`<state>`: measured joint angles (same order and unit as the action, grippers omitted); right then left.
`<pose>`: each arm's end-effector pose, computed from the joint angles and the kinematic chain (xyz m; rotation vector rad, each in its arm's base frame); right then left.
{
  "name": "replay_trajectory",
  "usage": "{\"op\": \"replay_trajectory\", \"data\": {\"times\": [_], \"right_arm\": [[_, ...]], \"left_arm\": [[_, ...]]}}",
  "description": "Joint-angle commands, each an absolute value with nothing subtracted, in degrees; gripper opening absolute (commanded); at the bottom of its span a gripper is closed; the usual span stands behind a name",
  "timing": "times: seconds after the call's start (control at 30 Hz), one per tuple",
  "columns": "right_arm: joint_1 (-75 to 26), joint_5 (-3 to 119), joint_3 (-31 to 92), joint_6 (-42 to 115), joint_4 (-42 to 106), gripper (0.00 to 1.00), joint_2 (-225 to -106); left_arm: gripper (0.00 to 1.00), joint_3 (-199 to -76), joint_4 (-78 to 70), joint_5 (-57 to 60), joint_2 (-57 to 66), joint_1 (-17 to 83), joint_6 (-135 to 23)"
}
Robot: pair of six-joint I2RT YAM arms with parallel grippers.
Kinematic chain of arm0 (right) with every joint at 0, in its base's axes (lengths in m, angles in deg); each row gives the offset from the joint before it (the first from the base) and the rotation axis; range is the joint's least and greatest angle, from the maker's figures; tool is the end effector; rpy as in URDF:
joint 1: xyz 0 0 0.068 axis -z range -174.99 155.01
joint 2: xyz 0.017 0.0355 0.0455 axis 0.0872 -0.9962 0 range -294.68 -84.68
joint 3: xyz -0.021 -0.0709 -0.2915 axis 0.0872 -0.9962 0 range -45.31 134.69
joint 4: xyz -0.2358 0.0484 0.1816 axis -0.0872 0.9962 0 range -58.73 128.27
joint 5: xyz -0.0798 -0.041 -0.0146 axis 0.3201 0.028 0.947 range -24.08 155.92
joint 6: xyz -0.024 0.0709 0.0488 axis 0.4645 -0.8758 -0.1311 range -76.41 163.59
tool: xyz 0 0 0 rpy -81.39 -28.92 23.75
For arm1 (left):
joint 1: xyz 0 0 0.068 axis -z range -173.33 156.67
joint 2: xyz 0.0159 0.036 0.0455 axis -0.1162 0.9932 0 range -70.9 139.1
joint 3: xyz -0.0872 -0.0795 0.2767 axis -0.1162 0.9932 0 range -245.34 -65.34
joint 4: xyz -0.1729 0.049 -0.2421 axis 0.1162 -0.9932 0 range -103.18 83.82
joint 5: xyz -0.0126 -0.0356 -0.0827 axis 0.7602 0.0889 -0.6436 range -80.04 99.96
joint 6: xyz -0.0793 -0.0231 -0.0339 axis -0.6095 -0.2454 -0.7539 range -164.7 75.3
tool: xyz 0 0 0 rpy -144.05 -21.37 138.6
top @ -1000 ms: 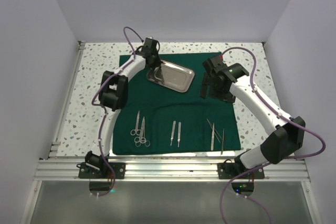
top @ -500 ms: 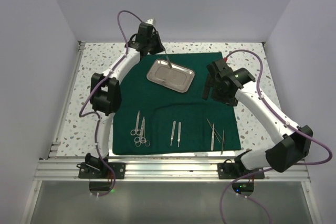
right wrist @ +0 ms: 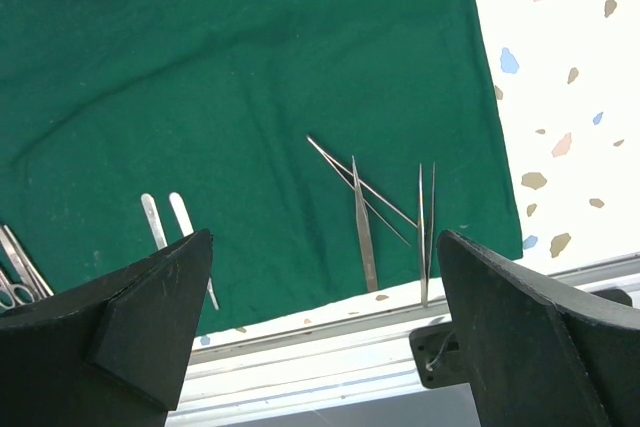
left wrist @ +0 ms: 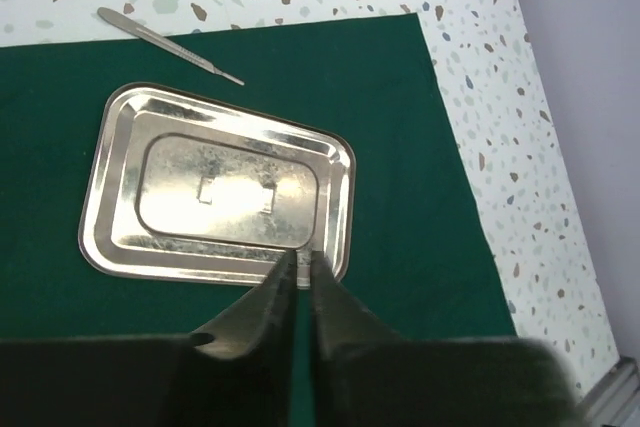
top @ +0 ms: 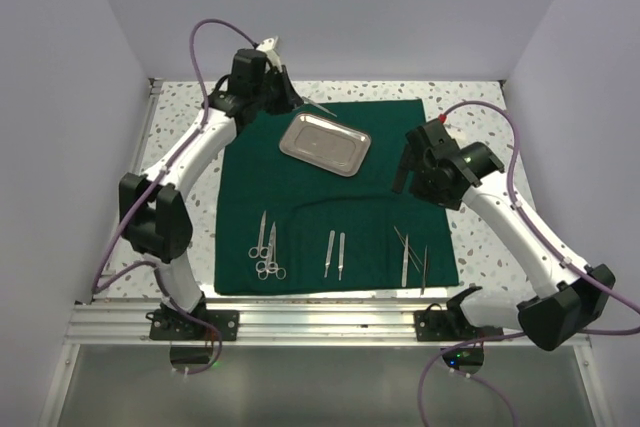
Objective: Open and lay out the surgical kit
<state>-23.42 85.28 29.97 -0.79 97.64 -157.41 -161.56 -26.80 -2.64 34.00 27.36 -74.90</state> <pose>0.2617 0.1116 0.3320 0.4592 2.5393 0.0019 0.4809 -0.2002 0.3382 -0.0399 2.1612 -0.7575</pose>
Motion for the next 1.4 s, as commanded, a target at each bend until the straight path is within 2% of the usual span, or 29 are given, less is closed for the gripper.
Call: {"op": "replay_trajectory", "data": {"times": [0.0, 0.07, 0.1, 0.17, 0.2, 0.4, 0.43, 0.57, 0.67, 0.77, 0.87, 1.03, 1.37], "right_arm": [[-23.12, 84.38, 29.31, -1.41, 96.22, 0.98, -155.43], [-23.12, 83.51, 29.39, -1.41, 96.13, 0.98, -155.26], [-23.21, 83.33, 29.48, -1.32, 96.04, 0.98, -154.91], [-23.21, 83.41, 29.48, -0.88, 96.31, 0.98, -154.55], [-23.21, 83.68, 29.57, -0.8, 96.66, 0.98, -154.46], [-23.12, 84.64, 30.98, 1.14, 98.94, 0.98, -155.6], [-23.21, 84.21, 30.89, 1.49, 98.77, 0.98, -155.87], [-23.21, 82.36, 28.79, 2.37, 98.07, 0.98, -157.45], [-23.21, 80.7, 26.33, 3.33, 97.19, 0.99, -158.59], [-23.21, 79.47, 24.74, 4.3, 96.49, 0.98, -160.52], [-23.21, 78.76, 24.03, 5.79, 95.26, 0.98, -162.63], [-22.94, 79.02, 27.1, 9.39, 94.55, 0.98, -168.42], [-20.49, 77.35, 27.64, 11.51, 92.35, 0.98, -170.99]], "left_arm": [[0.19, -157.8, -25.16, -2.0, 30.08, 27.85, -73.01], [0.35, -160.15, -26.57, 0.54, 32.53, 27.85, -73.09], [0.47, -161.74, -27.0, 1.6, 35.85, 27.94, -73.01], [0.51, -166.12, -28.41, 5.36, 40.34, 28.12, -73.27], [0.53, -172.67, -29.37, 6.95, 45.94, 28.12, -73.27], [0.54, -203.88, -35.1, 12.59, 71.17, 28.03, -72.74], [0.54, -204.81, -31.7, 12.68, 72.78, 28.03, -73.18], [0.53, -196.57, -14.65, 14.7, 75.08, 27.85, -76.16], [0.5, -198.83, -4.28, 13.04, 80.25, 27.77, -80.11], [0.5, -208.56, 2.51, 10.22, 87.46, 28.03, -83.37], [0.57, -205.72, 9.8, 9.77, 88.1, 28.03, -86.8], [0.67, -206.04, 10.18, 11.54, 90.02, 28.21, -86.54], [0.64, -204.81, -2.47, 12.24, 89.5, 27.42, -86.01]]}}
